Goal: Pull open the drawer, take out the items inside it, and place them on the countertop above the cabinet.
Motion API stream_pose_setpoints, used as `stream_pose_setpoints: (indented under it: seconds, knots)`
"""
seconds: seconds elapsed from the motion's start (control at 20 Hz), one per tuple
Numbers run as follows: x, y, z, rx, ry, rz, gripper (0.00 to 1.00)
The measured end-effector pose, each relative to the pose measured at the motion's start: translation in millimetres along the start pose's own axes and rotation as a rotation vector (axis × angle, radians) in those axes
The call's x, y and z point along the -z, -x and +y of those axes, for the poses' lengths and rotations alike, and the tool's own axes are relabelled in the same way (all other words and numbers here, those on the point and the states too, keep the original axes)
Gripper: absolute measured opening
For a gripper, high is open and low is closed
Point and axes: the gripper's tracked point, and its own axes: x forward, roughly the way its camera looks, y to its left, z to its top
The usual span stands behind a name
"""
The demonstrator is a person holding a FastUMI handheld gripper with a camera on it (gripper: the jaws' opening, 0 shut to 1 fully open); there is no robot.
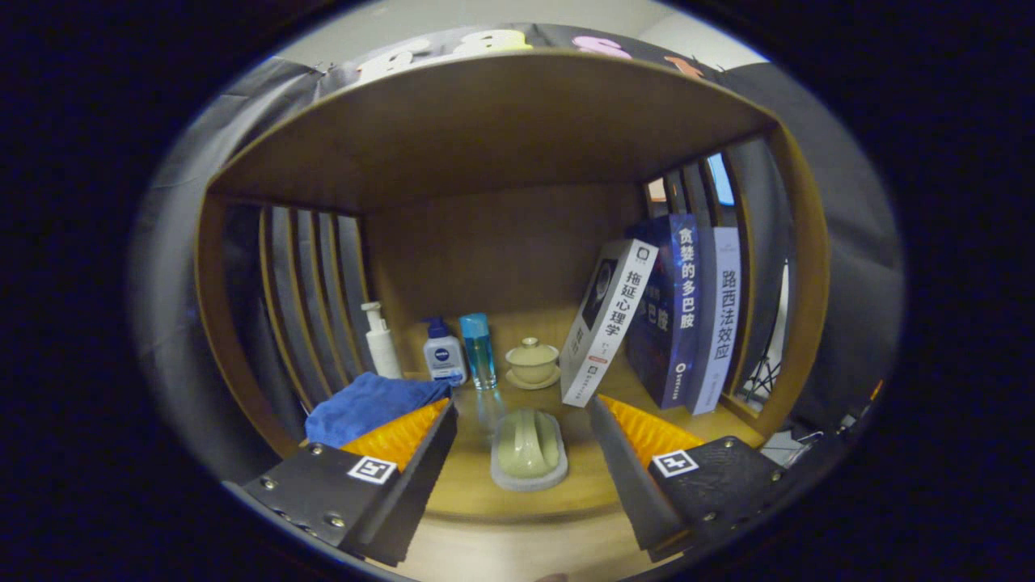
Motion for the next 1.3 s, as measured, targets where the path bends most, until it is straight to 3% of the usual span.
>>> stream_pose_setpoints:
  seconds: [0.2, 0.55, 0.75, 1.0, 1.3]
  knots:
    - [-9.8, 62.2, 16.0, -0.050, 0.043, -0.055, 0.99]
    - [-30.3, 198.9, 14.2, -0.038, 0.060, -0.201, 0.99]
    - [-25.2, 255.7, 11.5, -0.056, 0.042, -0.197, 0.99]
    - [23.1, 295.2, -4.3, -0.046, -0.014, -0.143, 0.99]
    - [65.5, 315.0, -18.5, -0.007, 0.008, -0.147, 0.99]
